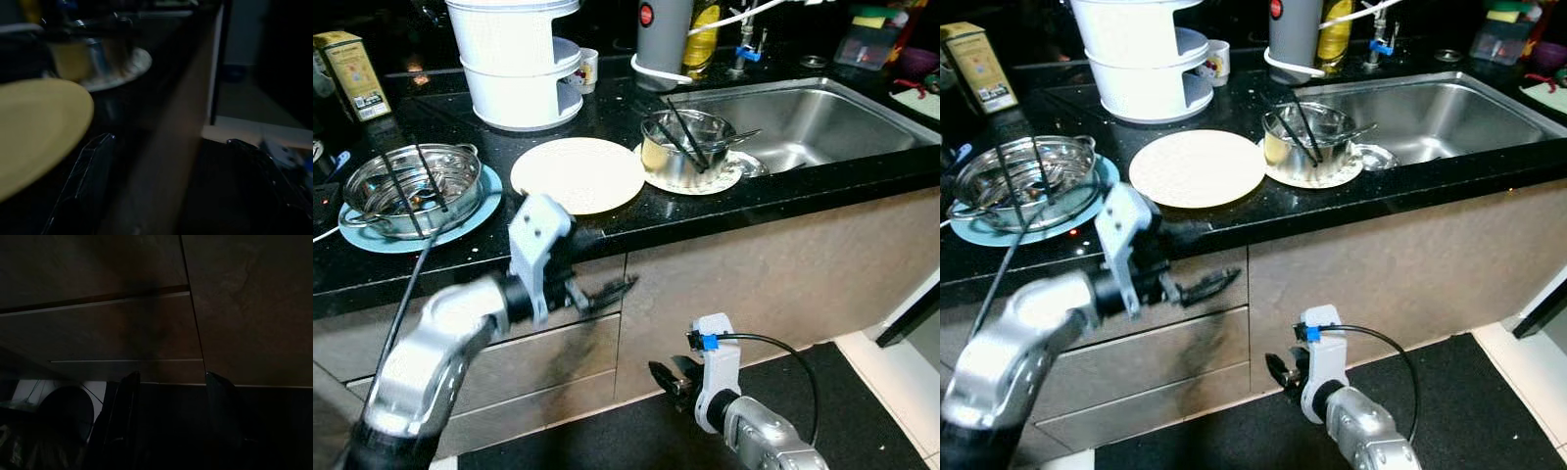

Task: Kitchen organization

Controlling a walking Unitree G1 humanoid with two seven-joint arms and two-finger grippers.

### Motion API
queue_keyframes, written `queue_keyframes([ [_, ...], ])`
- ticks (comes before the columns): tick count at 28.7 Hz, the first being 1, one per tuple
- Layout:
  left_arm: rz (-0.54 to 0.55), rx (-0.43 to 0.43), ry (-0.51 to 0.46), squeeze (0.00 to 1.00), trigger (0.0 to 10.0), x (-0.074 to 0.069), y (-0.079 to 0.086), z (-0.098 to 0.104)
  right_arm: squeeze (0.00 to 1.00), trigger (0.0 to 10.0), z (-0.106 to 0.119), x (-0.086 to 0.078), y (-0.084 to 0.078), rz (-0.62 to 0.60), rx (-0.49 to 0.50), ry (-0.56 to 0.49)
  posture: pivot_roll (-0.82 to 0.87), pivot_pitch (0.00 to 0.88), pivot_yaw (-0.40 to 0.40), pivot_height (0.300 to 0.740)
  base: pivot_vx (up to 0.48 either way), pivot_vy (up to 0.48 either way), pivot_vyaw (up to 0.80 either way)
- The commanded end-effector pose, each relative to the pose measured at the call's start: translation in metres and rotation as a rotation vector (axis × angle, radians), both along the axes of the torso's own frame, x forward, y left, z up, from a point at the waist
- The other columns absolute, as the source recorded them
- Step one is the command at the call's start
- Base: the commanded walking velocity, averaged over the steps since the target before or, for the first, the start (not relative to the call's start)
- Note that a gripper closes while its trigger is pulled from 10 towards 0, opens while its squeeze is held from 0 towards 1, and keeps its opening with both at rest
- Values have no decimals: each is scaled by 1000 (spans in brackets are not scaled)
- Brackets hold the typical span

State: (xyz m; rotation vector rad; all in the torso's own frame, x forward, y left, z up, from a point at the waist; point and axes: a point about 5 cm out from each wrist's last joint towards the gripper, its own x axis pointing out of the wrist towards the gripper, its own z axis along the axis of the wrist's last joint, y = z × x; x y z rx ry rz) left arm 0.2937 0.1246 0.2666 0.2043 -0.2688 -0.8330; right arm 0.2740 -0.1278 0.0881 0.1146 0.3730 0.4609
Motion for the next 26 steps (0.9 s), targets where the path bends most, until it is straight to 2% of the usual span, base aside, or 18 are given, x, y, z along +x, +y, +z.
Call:
queue_keyframes([
  [1,47,6,-36,753,10000,9,7,7,0,10000,-3,0,1,6,3,8,-69,181,-29,740,0,0,0],
  [2,86,21,-68,1000,10000,19,11,14,0,10000,-2,0,1,8,3,5,-69,181,-29,740,0,0,0],
  [6,104,41,-80,1000,10000,25,13,17,0,10000,-2,1,1,8,2,3,-69,181,-29,740,0,0,0],
  [7,156,108,-103,1000,10000,36,18,17,0,10000,-1,1,0,8,1,1,-72,175,-29,740,0,0,0],
  [8,179,139,-113,1000,10000,41,20,17,0,10000,-1,2,0,8,1,0,-72,175,-29,740,0,0,0],
  [11,201,186,-123,1000,10000,51,22,17,0,10000,-1,3,0,9,1,-3,-72,175,-29,740,0,0,0],
  [12,208,209,-128,1000,10000,60,25,16,0,10000,0,3,1,8,1,-6,-74,171,-28,740,0,0,0],
  [16,181,183,-138,1000,10000,65,24,17,0,10000,0,4,1,7,2,-7,-74,171,-28,740,0,0,0],
  [23,131,181,-86,1000,10000,80,25,9,0,10000,1,5,-1,6,-3,-8,-75,180,-30,740,0,0,0],
  [24,122,184,-78,322,10000,82,25,8,0,10000,1,5,-1,4,-4,-8,-75,180,-30,740,0,0,0],
  [25,122,184,-78,322,10000,82,25,8,0,10000,1,5,-1,4,-4,-8,-75,180,-30,740,0,0,0],
  [26,116,186,-74,0,10000,84,24,7,0,10000,1,5,-1,3,-4,-8,-75,180,-30,740,0,0,0],
])
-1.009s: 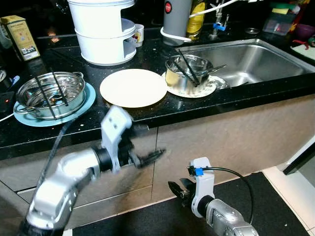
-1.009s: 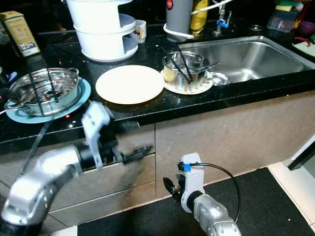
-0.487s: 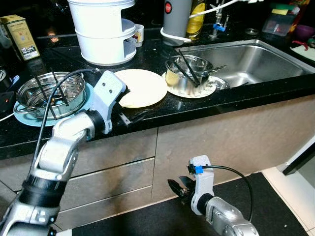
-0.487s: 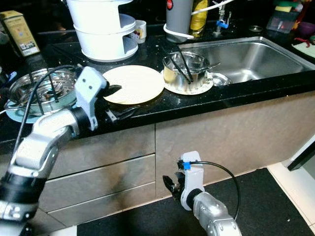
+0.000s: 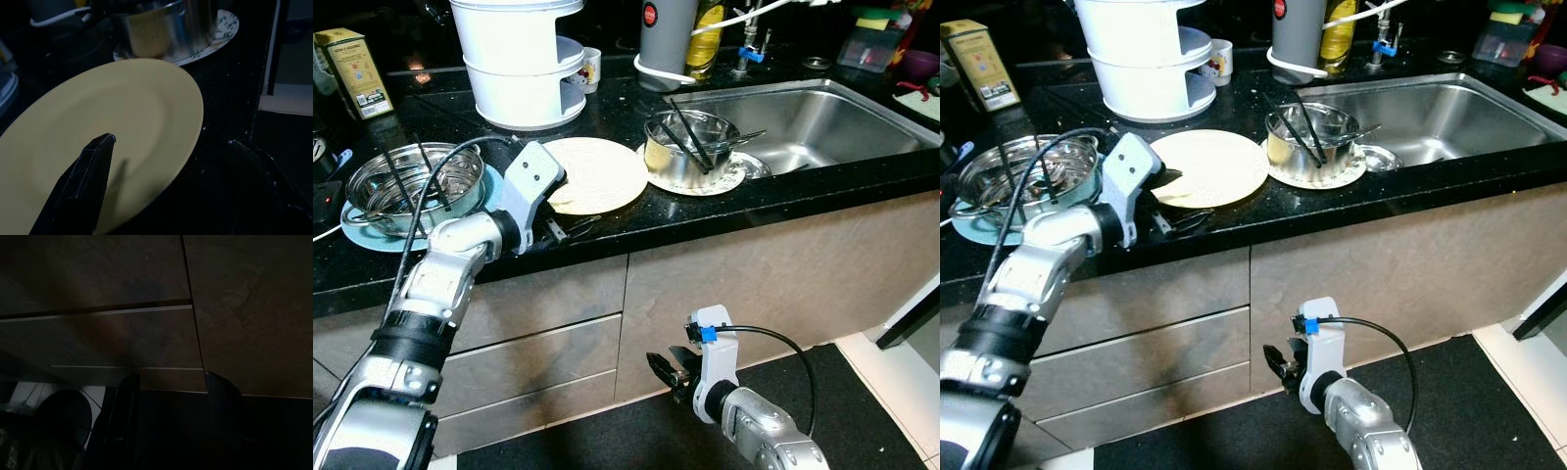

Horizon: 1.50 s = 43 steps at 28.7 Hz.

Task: Kitchen organization

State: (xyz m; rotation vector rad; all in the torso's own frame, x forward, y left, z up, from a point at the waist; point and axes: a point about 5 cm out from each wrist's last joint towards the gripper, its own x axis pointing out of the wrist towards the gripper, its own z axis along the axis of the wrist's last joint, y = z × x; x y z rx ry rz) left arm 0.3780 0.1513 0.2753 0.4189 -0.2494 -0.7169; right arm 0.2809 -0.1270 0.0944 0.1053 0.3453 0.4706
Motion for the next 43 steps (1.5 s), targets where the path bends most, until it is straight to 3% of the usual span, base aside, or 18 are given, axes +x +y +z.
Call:
queue_keyframes([
  [1,-17,25,5,0,10000,4,-3,-3,0,10000,-6,-1,-3,-7,-4,20,-81,183,-28,740,0,0,0],
  [2,7,66,-12,0,10000,12,-5,-4,0,10000,-5,-1,-4,-9,-5,19,-81,183,-28,740,0,0,0],
  [6,70,95,-49,0,10000,21,-8,-1,0,10000,-5,-1,-4,-13,-6,17,-84,185,-27,740,0,0,0],
  [16,93,268,-78,0,10000,27,-19,-14,0,10000,-4,0,-6,-17,-8,14,-86,186,-26,740,0,0,0],
  [23,113,286,-99,0,10000,29,-18,-15,0,10000,-4,0,-5,-15,-7,15,-86,186,-26,740,0,0,0],
  [24,114,282,-103,0,4941,30,-18,-14,0,10000,-4,0,-5,-15,-7,15,-86,186,-26,740,0,0,0],
  [25,114,282,-103,0,4941,30,-18,-14,0,10000,-4,0,-5,-15,-7,15,-86,186,-26,740,0,0,0],
  [26,114,277,-105,0,3529,30,-18,-14,0,10000,-4,0,-5,-15,-7,15,-86,194,-25,740,0,0,0],
  [27,115,272,-108,0,0,30,-18,-13,0,10000,-4,0,-5,-15,-7,15,-86,194,-25,740,0,0,0],
  [43,135,284,-174,0,0,30,-15,-7,0,10000,-4,1,-5,-17,-7,16,-86,194,-25,740,0,0,0],
])
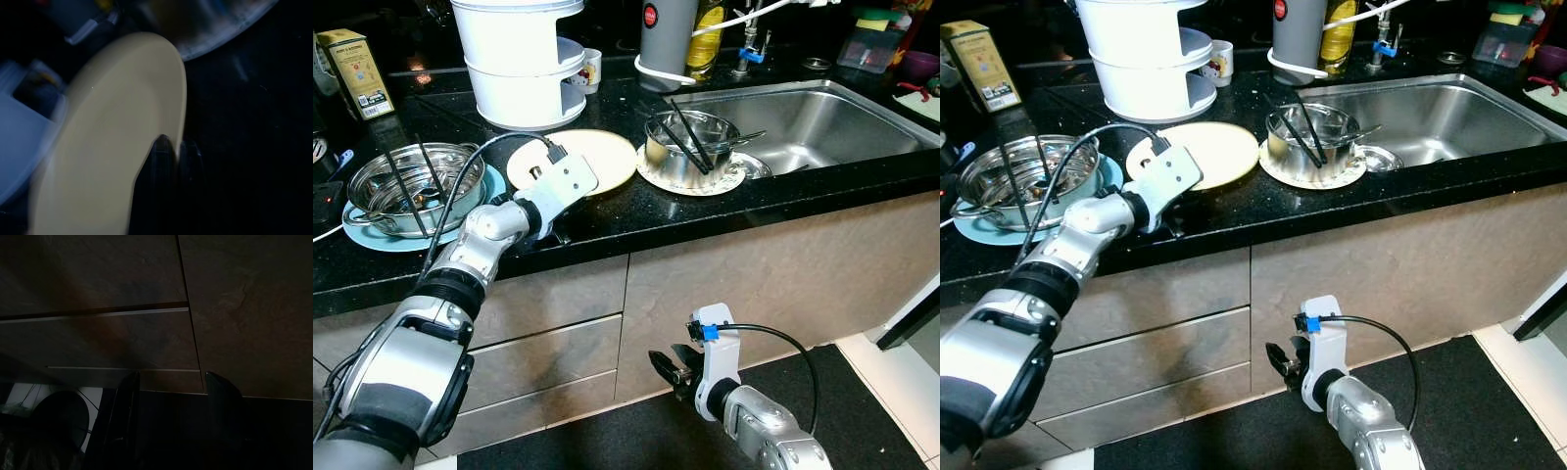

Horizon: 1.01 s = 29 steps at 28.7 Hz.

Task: Kitchen organization

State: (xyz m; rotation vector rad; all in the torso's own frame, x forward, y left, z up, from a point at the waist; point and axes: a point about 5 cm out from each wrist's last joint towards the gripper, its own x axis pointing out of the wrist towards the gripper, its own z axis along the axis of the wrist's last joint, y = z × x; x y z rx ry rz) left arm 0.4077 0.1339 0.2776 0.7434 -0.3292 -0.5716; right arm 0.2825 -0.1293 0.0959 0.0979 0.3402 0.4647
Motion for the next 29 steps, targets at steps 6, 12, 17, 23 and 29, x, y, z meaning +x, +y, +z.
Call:
queue_keyframes([
  [6,18,49,1,0,0,1,5,-5,0,10000,-6,-1,-2,-12,1,22,-86,194,-25,740,0,0,0],
  [12,40,17,-46,0,0,1,11,8,0,10000,-5,-1,-2,-13,0,20,-85,192,-22,740,0,0,0],
  [17,72,-117,-116,0,0,1,17,35,0,10000,-5,0,-2,-13,-1,18,-85,192,-22,740,0,0,0],
  [23,74,-346,-220,0,0,-4,24,74,0,10000,-6,-1,-2,-9,0,18,-86,180,-22,740,0,0,0],
  [29,-31,-563,-274,0,0,-13,25,102,0,10000,-5,-1,-1,-9,0,15,-86,180,-18,740,0,0,0],
])
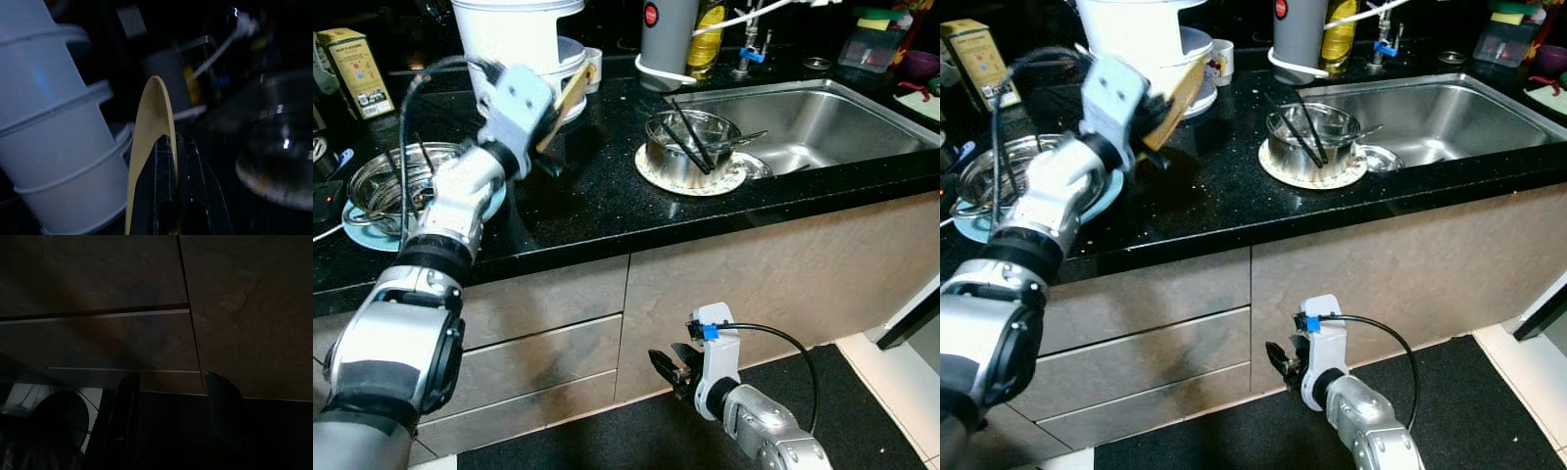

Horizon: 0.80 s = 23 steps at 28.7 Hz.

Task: Kitchen organization

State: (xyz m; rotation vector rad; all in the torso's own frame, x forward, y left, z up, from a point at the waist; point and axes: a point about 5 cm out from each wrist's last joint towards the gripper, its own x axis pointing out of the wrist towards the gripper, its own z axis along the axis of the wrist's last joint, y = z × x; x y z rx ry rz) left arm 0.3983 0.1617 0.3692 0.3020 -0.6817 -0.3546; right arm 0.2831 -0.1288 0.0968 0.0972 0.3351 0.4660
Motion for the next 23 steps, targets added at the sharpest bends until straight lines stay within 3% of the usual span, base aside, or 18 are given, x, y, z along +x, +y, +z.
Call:
queue_keyframes([
  [1,-48,-38,-38,0,0,-4,-3,12,0,10000,-6,-1,-2,-11,-1,20,-86,180,-18,740,0,0,0],
  [9,-119,-163,-114,0,0,-14,3,29,0,10000,-6,-3,-2,-14,2,21,-87,184,-17,740,0,0,0],
  [10,-170,-233,-131,0,0,-18,5,36,0,10000,-7,-3,-2,-15,2,22,-87,184,-17,740,0,0,0],
  [13,-190,-261,-138,0,0,-19,6,38,0,10000,-7,-3,-2,-16,2,22,-87,184,-17,740,0,0,0],
  [14,-265,-337,-148,0,0,-24,7,45,0,10000,-7,-3,-2,-17,3,21,-83,191,-14,740,0,0,0],
  [15,-426,-461,-153,0,0,-32,8,54,0,10000,-6,-2,-2,-19,5,21,-81,191,-13,740,0,0,0],
  [18,-645,-584,-141,0,0,-42,9,59,0,10000,-6,-2,-2,-19,7,20,-80,191,-13,740,0,0,0],
  [20,-801,-638,-127,0,0,-50,11,59,0,10000,-6,-2,-1,-18,8,20,-81,192,-13,740,0,0,0],
  [22,-845,-647,-122,0,0,-52,12,58,0,10000,-6,-2,-1,-17,8,20,-81,192,-13,740,0,0,0],
  [23,-940,-638,-107,0,0,-59,14,56,0,10000,-6,-2,-1,-18,10,20,-79,192,-11,740,0,0,0],
])
